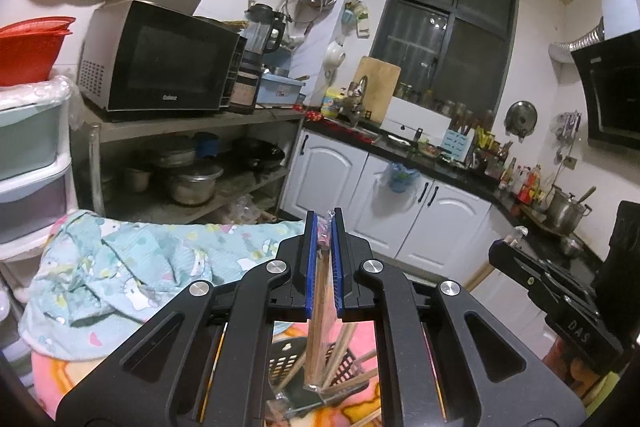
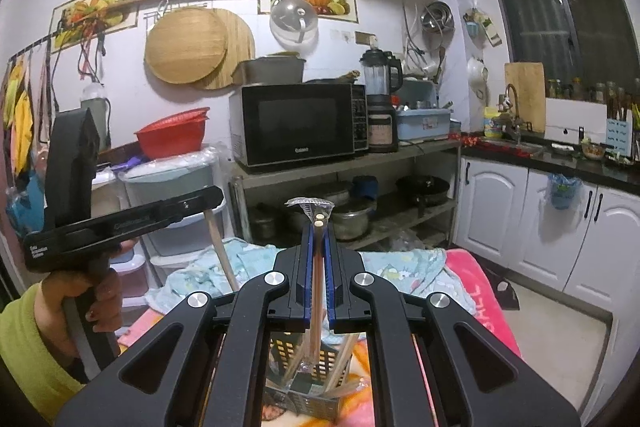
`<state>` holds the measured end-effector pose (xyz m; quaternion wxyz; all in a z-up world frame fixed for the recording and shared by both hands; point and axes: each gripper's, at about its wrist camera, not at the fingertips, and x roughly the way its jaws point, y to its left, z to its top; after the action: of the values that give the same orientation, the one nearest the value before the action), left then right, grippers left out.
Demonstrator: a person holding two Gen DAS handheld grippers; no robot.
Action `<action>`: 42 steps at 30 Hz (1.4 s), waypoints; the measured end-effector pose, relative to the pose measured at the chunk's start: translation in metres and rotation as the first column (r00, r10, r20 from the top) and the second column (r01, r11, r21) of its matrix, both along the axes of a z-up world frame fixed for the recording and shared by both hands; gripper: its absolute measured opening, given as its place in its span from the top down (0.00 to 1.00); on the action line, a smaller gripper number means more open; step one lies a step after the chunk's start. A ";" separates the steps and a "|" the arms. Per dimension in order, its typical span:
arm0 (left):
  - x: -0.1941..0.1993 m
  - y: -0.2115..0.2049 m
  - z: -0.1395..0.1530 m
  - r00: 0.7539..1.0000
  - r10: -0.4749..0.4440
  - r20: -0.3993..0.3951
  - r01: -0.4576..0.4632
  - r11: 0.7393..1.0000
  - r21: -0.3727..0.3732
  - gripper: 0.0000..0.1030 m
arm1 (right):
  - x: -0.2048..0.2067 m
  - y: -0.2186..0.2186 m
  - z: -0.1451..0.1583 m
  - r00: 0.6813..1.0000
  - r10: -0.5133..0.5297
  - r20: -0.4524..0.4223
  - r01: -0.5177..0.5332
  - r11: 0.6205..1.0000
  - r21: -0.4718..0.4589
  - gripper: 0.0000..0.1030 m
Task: Organize utensils
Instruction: 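Open the left tool releasing its chopstick while the right tool releases its chopstick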
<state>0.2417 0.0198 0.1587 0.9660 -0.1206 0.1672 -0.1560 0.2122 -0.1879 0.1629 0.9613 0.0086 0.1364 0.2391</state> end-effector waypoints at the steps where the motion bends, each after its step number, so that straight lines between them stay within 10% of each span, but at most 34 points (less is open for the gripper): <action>1: 0.001 -0.001 -0.003 1.000 0.003 -0.004 -0.003 1.000 0.007 0.96 | 0.002 0.000 -0.004 1.000 -0.003 -0.009 0.003 1.000 0.003 0.95; 20: 0.011 -0.003 -0.054 0.994 0.013 -0.110 -0.009 0.999 0.038 0.96 | 0.021 0.005 -0.054 0.992 0.001 -0.124 0.001 1.000 0.019 0.95; 24: 0.011 0.002 -0.060 0.991 0.014 -0.135 -0.010 1.000 0.029 0.76 | 0.025 0.008 -0.063 0.987 -0.004 -0.158 0.005 1.000 0.006 0.85; 26: 0.007 0.005 -0.059 0.991 0.016 -0.130 -0.014 1.000 0.016 0.64 | 0.025 0.004 -0.065 0.986 -0.020 -0.165 0.023 1.000 0.015 0.64; 42: -0.033 0.027 -0.033 0.995 0.089 -0.045 -0.092 0.994 -0.060 0.11 | -0.013 -0.036 -0.062 0.984 -0.098 -0.148 0.109 0.992 0.065 0.37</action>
<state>0.2085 0.0471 0.1258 0.9641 -0.1613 0.1772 -0.1147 0.1994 -0.2239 0.1008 0.9591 0.0678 0.1964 0.1925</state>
